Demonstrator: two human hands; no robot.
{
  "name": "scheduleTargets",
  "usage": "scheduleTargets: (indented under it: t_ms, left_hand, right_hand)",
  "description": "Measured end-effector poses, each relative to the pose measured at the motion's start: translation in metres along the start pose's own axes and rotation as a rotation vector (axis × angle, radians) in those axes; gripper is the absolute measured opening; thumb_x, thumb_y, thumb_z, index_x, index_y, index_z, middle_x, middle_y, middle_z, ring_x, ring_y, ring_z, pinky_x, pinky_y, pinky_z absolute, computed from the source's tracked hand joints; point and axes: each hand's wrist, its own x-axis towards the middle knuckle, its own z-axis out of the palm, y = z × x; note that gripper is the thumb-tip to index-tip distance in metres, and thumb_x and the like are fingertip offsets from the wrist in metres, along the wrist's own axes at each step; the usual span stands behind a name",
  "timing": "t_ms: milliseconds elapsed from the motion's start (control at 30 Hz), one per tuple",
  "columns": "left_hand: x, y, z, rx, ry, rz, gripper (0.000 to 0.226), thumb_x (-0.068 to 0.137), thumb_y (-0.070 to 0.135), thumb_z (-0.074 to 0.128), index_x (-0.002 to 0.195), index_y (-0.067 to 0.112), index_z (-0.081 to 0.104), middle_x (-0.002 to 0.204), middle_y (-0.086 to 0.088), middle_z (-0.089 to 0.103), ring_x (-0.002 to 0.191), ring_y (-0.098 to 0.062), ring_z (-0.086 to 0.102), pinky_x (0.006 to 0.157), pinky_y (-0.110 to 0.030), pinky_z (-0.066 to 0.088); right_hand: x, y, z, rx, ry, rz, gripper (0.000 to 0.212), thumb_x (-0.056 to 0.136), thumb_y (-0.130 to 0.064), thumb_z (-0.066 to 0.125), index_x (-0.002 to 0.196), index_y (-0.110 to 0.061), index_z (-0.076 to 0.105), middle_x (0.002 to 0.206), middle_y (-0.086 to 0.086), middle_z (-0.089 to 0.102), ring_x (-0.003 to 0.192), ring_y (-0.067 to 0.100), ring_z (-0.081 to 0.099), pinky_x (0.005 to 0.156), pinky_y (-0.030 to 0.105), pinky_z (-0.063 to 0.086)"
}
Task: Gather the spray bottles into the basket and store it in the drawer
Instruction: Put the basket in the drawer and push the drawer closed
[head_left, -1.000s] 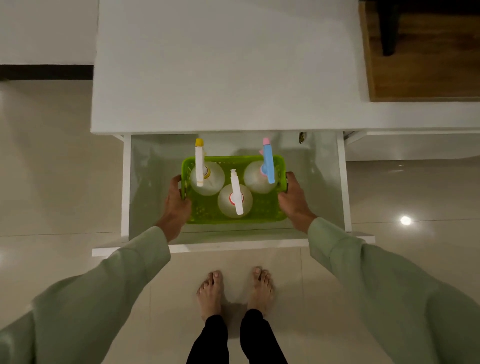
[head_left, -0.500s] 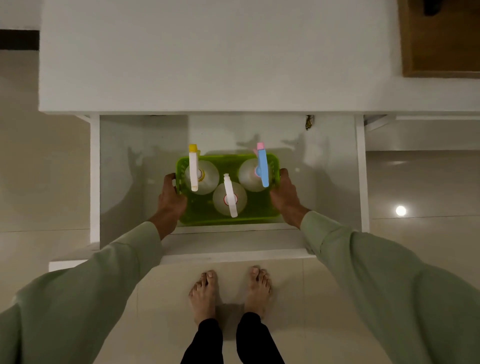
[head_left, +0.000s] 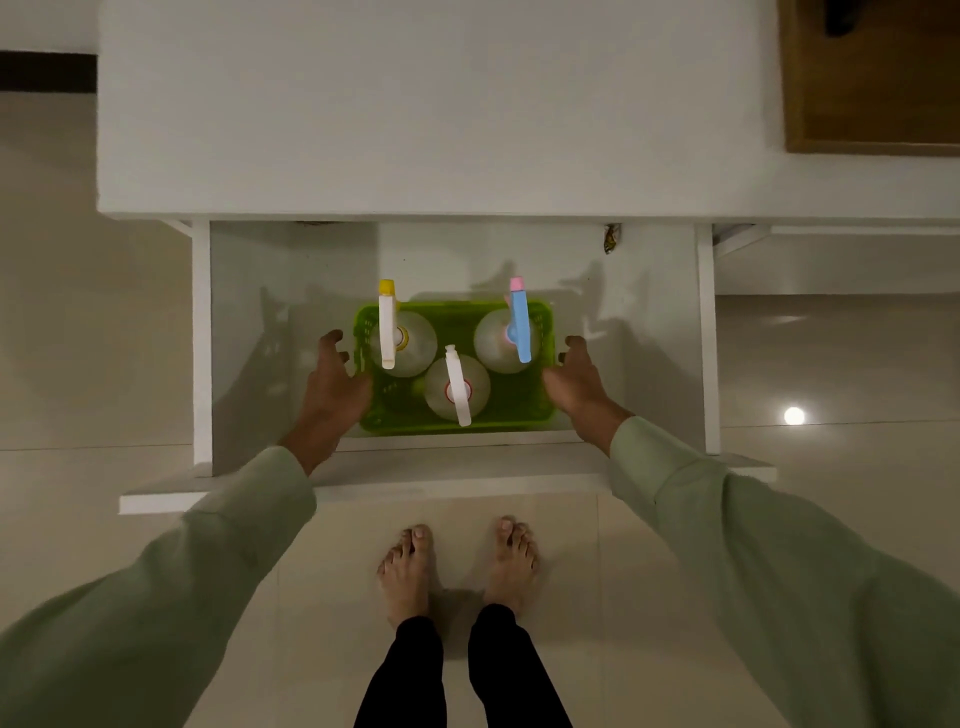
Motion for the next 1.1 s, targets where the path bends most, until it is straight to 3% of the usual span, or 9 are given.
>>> scheduleTargets:
  t_ms: [67,167,233,400,533,633,767,933,1100]
  left_hand:
    - [-0.027,0.006,-0.011,0.065,0.057,0.102,0.063,0.093,0.002,0.052,0.149,0.020,0.030,0.148,-0.015,0.047,0.123,-0.037,0.057,0.087,-0.037,0.047]
    - [-0.082,0.011,-0.024,0.159,0.101,0.305,0.051,0.098,0.009,0.051,0.146,0.016,0.036,0.146,-0.013,0.052,0.120,-0.032,0.060,0.098,-0.040,0.048]
    - [-0.117,0.010,-0.026,0.164,0.072,0.400,0.045,0.100,0.016,0.050,0.144,0.015,0.040,0.143,-0.010,0.054,0.122,-0.028,0.059,0.101,-0.047,0.051]
    - [-0.167,0.001,-0.017,0.412,-0.100,0.572,0.044,0.098,0.036,0.054,0.138,0.019,0.051,0.130,-0.008,0.066,0.115,-0.025,0.063,0.100,-0.043,0.048]
    - [-0.162,-0.012,-0.011,0.651,-0.092,0.714,0.042,0.089,0.038,0.068,0.126,0.020,0.064,0.122,-0.001,0.071,0.115,-0.023,0.065,0.102,-0.042,0.041]
    - [-0.152,-0.015,-0.010,0.659,-0.063,0.767,0.028,0.088,0.025,0.071,0.115,0.017,0.071,0.114,-0.001,0.075,0.107,-0.024,0.068,0.097,-0.042,0.045]
    - [-0.144,-0.016,-0.012,0.674,-0.029,0.823,0.027,0.089,0.024,0.070,0.114,0.014,0.072,0.111,-0.004,0.076,0.103,-0.027,0.070,0.094,-0.042,0.047]
    - [-0.129,0.004,-0.012,0.653,0.070,0.842,0.032,0.086,0.023,0.073,0.114,0.009,0.070,0.122,-0.011,0.068,0.112,-0.035,0.063,0.096,-0.048,0.049]
    - [-0.108,0.038,-0.012,0.725,0.300,0.883,0.070,0.081,0.036,0.074,0.140,0.013,0.045,0.155,-0.016,0.036,0.142,-0.035,0.034,0.115,-0.050,0.033]
  right_hand:
    - [-0.022,-0.002,-0.010,0.000,0.057,-0.058,0.069,0.093,0.001,0.046,0.157,-0.013,0.022,0.150,0.017,0.046,0.105,0.026,0.055,0.077,0.032,0.048]
    - [-0.069,0.002,-0.020,-0.111,0.131,-0.274,0.065,0.091,0.004,0.051,0.153,-0.009,0.034,0.152,0.015,0.046,0.132,0.032,0.051,0.107,0.041,0.045]
    - [-0.103,0.008,-0.020,-0.169,0.169,-0.457,0.058,0.094,-0.001,0.054,0.149,-0.006,0.040,0.149,0.014,0.050,0.134,0.031,0.050,0.109,0.039,0.043]
    - [-0.147,0.032,-0.013,-0.560,-0.038,-0.656,0.059,0.102,-0.051,0.042,0.152,-0.020,0.036,0.156,0.002,0.045,0.139,0.020,0.044,0.112,0.042,0.038]
    - [-0.139,0.046,-0.009,-0.943,-0.012,-0.826,0.042,0.100,-0.043,0.050,0.132,-0.018,0.060,0.129,0.000,0.068,0.114,0.025,0.061,0.095,0.042,0.044]
    - [-0.130,0.049,-0.008,-1.032,0.101,-0.922,0.023,0.092,-0.030,0.067,0.110,-0.016,0.068,0.102,0.000,0.074,0.091,0.027,0.066,0.076,0.039,0.047]
    - [-0.127,0.046,-0.005,-1.062,0.183,-0.941,0.021,0.091,-0.031,0.069,0.105,-0.016,0.069,0.095,-0.001,0.073,0.084,0.026,0.066,0.072,0.039,0.047]
    - [-0.114,0.025,-0.006,-0.991,0.271,-0.938,0.028,0.089,-0.024,0.072,0.113,-0.010,0.069,0.118,0.010,0.070,0.110,0.033,0.063,0.084,0.044,0.049]
    - [-0.097,-0.017,-0.009,-0.945,0.396,-0.946,0.083,0.076,-0.017,0.081,0.149,-0.013,0.041,0.157,0.024,0.034,0.146,0.041,0.032,0.113,0.057,0.037]
